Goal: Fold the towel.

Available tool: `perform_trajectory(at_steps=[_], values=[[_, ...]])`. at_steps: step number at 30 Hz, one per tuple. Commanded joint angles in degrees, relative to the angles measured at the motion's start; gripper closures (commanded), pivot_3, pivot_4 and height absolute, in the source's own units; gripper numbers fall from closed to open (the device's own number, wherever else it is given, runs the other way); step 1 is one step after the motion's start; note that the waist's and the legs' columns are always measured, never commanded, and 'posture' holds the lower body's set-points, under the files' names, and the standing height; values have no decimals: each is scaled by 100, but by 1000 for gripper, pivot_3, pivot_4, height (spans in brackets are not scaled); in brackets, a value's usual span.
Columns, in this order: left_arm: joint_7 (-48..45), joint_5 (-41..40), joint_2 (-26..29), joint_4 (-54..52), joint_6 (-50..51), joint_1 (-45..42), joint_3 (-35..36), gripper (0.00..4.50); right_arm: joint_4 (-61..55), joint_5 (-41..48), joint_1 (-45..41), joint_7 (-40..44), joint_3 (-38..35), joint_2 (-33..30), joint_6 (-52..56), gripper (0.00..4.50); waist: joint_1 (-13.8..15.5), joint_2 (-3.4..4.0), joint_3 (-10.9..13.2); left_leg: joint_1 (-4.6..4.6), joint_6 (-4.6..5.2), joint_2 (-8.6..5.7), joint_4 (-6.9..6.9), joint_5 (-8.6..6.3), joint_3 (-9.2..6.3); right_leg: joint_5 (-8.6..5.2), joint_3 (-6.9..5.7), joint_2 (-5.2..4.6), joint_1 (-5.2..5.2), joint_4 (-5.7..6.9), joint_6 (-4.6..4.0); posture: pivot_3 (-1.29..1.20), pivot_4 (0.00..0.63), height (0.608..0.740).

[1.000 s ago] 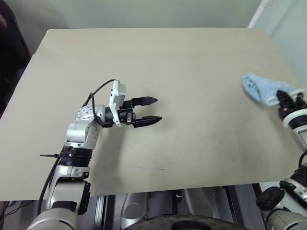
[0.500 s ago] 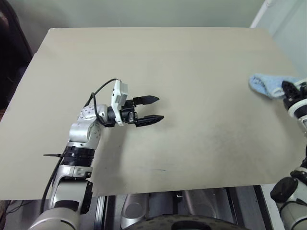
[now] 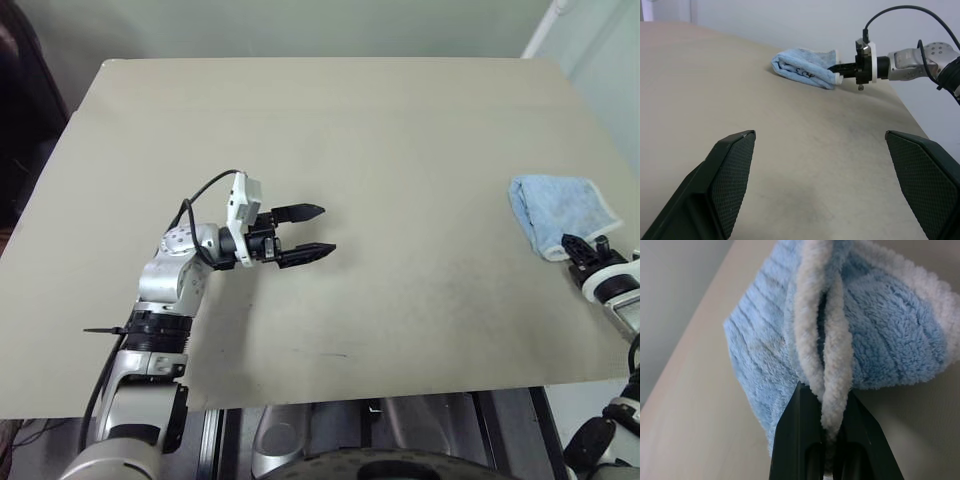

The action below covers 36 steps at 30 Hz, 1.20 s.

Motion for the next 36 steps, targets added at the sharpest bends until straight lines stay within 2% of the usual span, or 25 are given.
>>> perform_trajectory(at_steps=[1, 3, 6, 17, 24, 27, 30, 32, 36], values=[[-29, -16, -25, -137, -96, -69, 48, 0, -293, 178, 12, -39, -165, -59, 11, 4463, 0, 0, 0, 0, 0, 0, 0, 0, 0, -1, 0, 0, 0, 0, -2, 0, 150, 703], [-28, -9, -46, -115, -106, -94, 32, 0, -280, 168, -15, -84, -170, -65, -22, 4463, 0, 0, 0, 0, 0, 0, 0, 0, 0, -4, 0, 0, 0, 0, -6, 0, 150, 703], [-45, -3, -65, -98, -109, -110, 12, 0, -307, 140, -29, -59, -150, -85, -96, 3752, 0, 0, 0, 0, 0, 0, 0, 0, 0, -3, 0, 0, 1, 0, -4, 0, 150, 703], [-64, 35, -58, -118, -124, -49, 33, 0, -488, 471, 278, -162, -374, -152, 171, 25, 10, 1, 0, -1, 0, 0, 0, 0, 0, -4, 0, 0, 1, 0, 1, 0, 150, 703], [-36, 36, -55, -111, -137, -39, 61, 0, -751, 994, 889, -212, -815, -478, 628, 8, 18, 1, 0, -2, 2, -2, 0, -2, 1, -15, 3, -1, 3, -2, -6, 0, 150, 703], [6, 49, -59, -115, -183, -16, 86, 0, -1214, 971, 1227, 51, -778, -728, 688, 8, 19, 2, 0, -1, 2, -2, 0, -3, 2, -18, 3, -1, 4, -2, -6, 0, 150, 703], [218, 141, -16, -63, -74, -44, 87, 0, -2745, 779, 1674, 810, -383, -1042, 412, 8, 5, 35, 2, -5, 2, -3, 0, -4, 4, -19, 3, -1, 2, -2, -7, 0, 150, 703], [315, 151, -40, -100, -170, -62, 136, 0, -3575, 272, 1756, 1280, 62, -1165, -177, 8, -52, 40, -1, 1, 0, -3, 0, -6, 9, -20, 3, 3, 7, -2, -9, 0, 150, 703], [689, 482, -220, -72, -942, -112, 183, 0, -4258, -444, 1635, 2046, 953, -1432, -877, 8, -73, 39, -1, 11, 2, -4, 2, -5, 4, -21, -2, 7, 21, -6, -9, 0, 150, 703]])
